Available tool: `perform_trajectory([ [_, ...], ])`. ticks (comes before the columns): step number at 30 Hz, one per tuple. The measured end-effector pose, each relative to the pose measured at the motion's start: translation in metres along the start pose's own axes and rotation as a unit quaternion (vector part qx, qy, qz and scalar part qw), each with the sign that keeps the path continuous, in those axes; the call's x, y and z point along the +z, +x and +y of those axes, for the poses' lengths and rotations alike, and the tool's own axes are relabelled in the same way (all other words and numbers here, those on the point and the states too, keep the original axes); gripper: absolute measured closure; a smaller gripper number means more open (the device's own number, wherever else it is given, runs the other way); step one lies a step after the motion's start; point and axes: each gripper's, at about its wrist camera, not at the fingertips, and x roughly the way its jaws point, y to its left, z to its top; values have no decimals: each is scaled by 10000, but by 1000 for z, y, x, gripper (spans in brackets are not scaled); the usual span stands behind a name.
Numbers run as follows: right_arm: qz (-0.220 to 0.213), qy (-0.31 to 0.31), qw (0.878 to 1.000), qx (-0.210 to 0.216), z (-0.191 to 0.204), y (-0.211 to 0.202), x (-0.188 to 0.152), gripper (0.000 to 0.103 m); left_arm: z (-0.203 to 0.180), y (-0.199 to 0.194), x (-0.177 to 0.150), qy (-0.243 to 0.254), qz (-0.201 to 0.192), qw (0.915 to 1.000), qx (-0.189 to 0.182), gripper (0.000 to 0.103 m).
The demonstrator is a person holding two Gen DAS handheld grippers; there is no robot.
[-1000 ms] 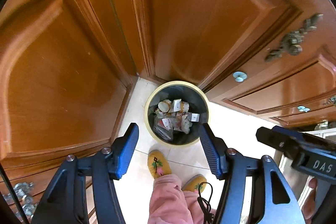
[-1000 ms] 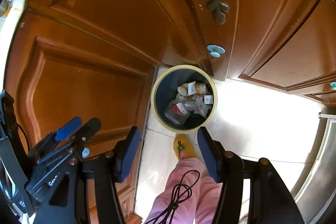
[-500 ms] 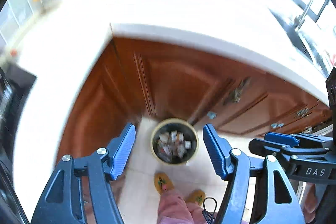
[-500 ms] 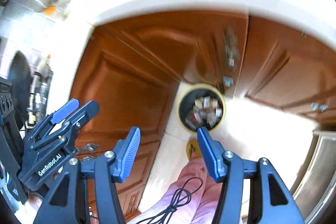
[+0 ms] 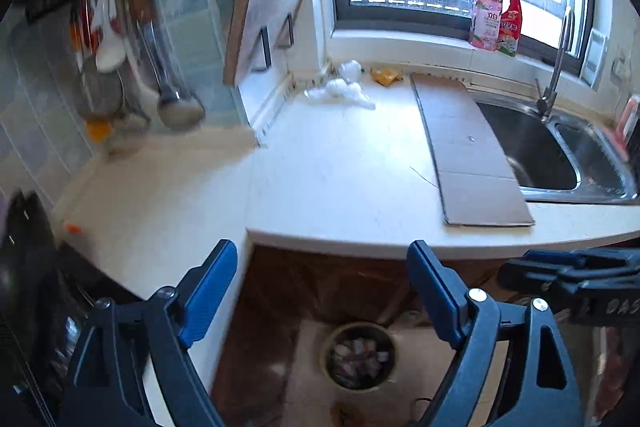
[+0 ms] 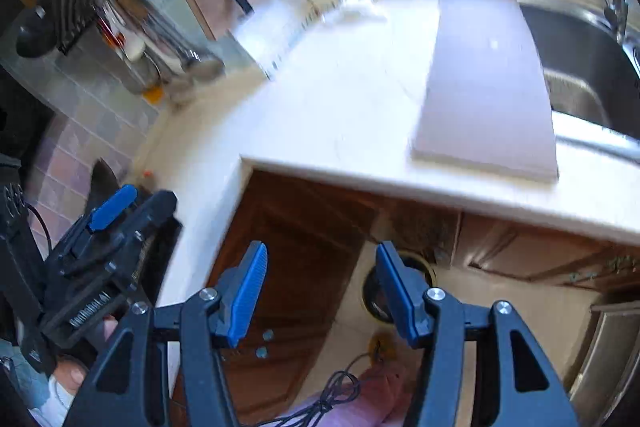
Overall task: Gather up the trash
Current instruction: 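Raise both tools back up toward the plastic wrappers and yellow packet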
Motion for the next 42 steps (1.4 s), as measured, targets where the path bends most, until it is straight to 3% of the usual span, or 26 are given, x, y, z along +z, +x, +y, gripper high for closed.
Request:
perform_trajectory([
  [3,-279,111,9995,139,6,-12,20,46,-3,-7,24,500,-318,9963,619,17],
  [7,-661,241,9973,216,16,-21,50,45,3,-16,62,800,-697,9900,926,17],
  [13,-1127,540,9921,56,19,-27,103,43,13,9,120,895,-583,9916,729,16],
  [16,-1333,730,9884,-8,14,-27,131,43,10,36,141,946,-457,9934,460,16],
  [23,-1549,1154,9812,41,-15,-12,220,41,-15,110,201,1122,-146,9931,303,16],
  [29,-1285,1453,9807,248,-60,42,316,40,-40,195,258,873,528,9946,199,16],
  [34,-881,1476,9849,197,-100,105,384,40,-57,282,305,581,1136,9911,385,16],
  [42,-317,1857,9821,92,-176,207,437,40,-63,404,319,-80,1730,9829,628,16],
])
